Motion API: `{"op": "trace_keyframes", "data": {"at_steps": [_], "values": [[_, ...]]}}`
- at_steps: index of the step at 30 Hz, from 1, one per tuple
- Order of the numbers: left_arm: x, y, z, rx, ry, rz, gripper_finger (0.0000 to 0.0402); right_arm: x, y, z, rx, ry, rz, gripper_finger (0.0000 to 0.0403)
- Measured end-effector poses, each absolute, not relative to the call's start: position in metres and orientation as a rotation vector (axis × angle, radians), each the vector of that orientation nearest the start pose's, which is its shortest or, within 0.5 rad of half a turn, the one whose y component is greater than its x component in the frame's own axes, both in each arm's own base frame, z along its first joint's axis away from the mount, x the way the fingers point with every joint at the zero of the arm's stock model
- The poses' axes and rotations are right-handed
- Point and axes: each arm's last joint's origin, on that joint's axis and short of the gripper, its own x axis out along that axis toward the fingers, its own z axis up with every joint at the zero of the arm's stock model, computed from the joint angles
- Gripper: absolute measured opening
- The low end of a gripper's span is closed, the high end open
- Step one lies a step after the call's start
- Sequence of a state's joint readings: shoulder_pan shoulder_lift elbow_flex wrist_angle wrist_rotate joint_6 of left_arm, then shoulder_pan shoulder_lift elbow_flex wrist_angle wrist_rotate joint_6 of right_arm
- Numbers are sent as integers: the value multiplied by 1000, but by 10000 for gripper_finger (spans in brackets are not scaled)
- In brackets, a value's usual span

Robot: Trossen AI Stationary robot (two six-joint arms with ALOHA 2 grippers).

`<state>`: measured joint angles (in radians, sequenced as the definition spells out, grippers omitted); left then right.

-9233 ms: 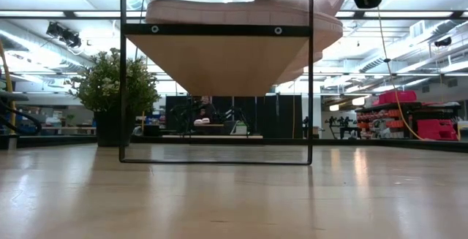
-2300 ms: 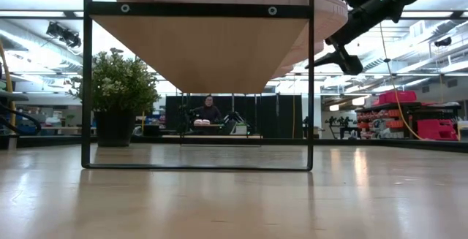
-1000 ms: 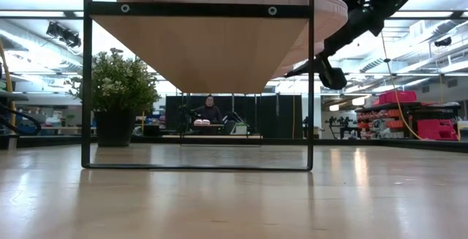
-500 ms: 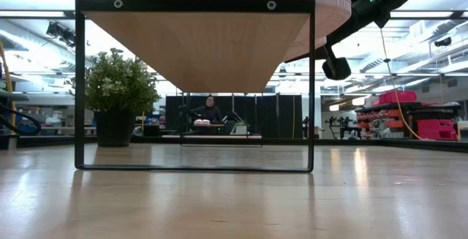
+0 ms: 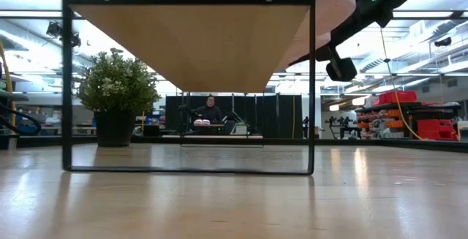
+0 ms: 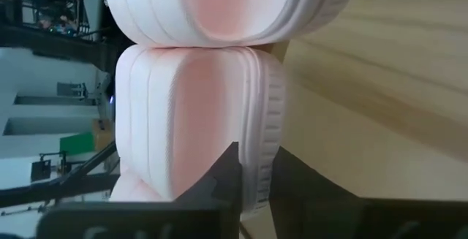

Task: Pick and place slides into the shelf
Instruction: Adjust the pink slides on the shelf

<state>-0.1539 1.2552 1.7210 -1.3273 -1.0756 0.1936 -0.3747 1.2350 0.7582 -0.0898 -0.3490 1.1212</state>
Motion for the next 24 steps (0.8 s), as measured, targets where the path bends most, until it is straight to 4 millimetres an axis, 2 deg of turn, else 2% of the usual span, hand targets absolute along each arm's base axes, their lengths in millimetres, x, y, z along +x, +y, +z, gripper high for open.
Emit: {"op": "trace_keyframes", "data": {"at_steps": [7,12,17,24], "values": [[185,-3,456,686,816,796,93,247,-87,252,1271,449,-300,34],[185,-3,456,686,817,796,86,249,-88,265,1239,446,-283,39],[185,-3,456,687,817,796,87,245,-86,260,1229,534,-332,39],[185,-3,456,687,817,796,93,244,-86,259,1209,553,-335,42]]}}
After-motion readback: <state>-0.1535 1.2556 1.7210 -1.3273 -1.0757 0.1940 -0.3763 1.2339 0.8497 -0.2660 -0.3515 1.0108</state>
